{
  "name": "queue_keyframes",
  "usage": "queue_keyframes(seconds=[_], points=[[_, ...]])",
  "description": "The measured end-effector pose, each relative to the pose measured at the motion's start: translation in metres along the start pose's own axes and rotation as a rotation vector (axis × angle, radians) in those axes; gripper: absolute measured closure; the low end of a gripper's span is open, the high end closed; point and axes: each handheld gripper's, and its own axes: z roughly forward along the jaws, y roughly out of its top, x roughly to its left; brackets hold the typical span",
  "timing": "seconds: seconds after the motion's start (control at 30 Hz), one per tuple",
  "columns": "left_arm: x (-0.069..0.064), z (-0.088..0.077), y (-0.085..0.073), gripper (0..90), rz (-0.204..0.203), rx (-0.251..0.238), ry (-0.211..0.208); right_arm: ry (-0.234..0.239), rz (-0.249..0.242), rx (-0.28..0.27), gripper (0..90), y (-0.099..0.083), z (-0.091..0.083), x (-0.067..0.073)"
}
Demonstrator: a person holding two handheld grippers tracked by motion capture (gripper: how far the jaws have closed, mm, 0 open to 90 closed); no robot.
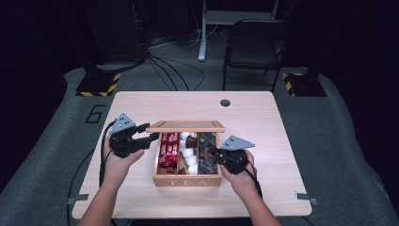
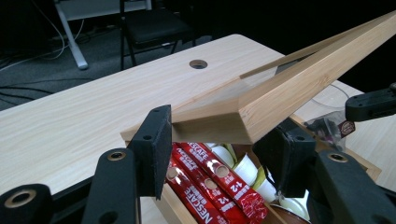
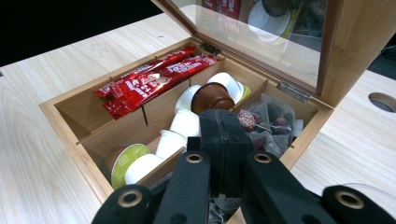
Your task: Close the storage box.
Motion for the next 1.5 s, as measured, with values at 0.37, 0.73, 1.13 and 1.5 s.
queue_keyframes(seconds=[0.37, 0.73, 1.13, 1.5], points=[[0.0, 0.0, 0.0, 47.0, 0.003, 0.001, 0.001, -0.023, -0.022, -0.011, 90.0, 0.005, -0.012, -0.004], [-0.001, 0.0, 0.0, 47.0, 0.001, -0.001, 0.003, -0.068, -0.026, -0.016, 90.0, 0.004, -0.026, -0.017], [0.0, 0.0, 0.0, 47.0, 0.001, 0.004, 0.0, -0.129, 0.008, -0.018, 90.0, 0.002, -0.035, -0.036], [0.0, 0.0, 0.0, 47.0, 0.001, 0.003, 0.0, -0.169, 0.026, 0.002, 90.0, -0.002, -0.038, -0.052]])
